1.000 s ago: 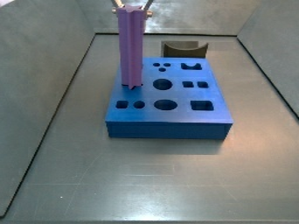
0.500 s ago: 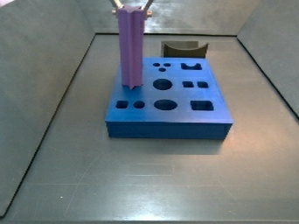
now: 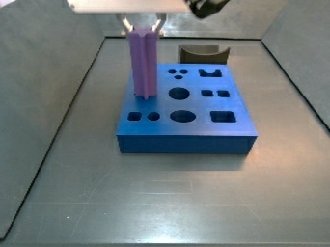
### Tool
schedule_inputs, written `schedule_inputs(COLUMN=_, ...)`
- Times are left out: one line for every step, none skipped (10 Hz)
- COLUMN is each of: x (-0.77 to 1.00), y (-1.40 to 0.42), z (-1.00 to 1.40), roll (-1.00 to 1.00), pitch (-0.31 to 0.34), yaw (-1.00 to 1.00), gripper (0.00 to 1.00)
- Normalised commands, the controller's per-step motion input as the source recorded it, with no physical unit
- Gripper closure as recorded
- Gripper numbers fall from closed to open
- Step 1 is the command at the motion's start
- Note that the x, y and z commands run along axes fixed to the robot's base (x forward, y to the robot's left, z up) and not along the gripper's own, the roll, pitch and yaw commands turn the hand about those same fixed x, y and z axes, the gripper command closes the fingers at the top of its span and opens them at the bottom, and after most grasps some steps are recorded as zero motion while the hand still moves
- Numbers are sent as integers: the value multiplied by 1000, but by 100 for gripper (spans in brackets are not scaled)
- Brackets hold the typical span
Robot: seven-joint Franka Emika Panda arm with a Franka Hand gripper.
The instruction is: Insert the star object.
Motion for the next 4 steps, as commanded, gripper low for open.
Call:
schedule_inputs(x=91, y=9, z=-860, roll=0, pitch=-123, yaw=-231, gripper=100)
schedule_inputs(x=0, y=71, z=-477, roll=-160, pitch=-273, yaw=-80, gripper=100)
schedule_inputs(x=0, y=134, z=-286, roll=-200, pitch=-211, yaw=-86, gripper=100)
schedule_inputs(x=0, y=0, z=0, roll=0, pitch=0, yaw=0, gripper=100)
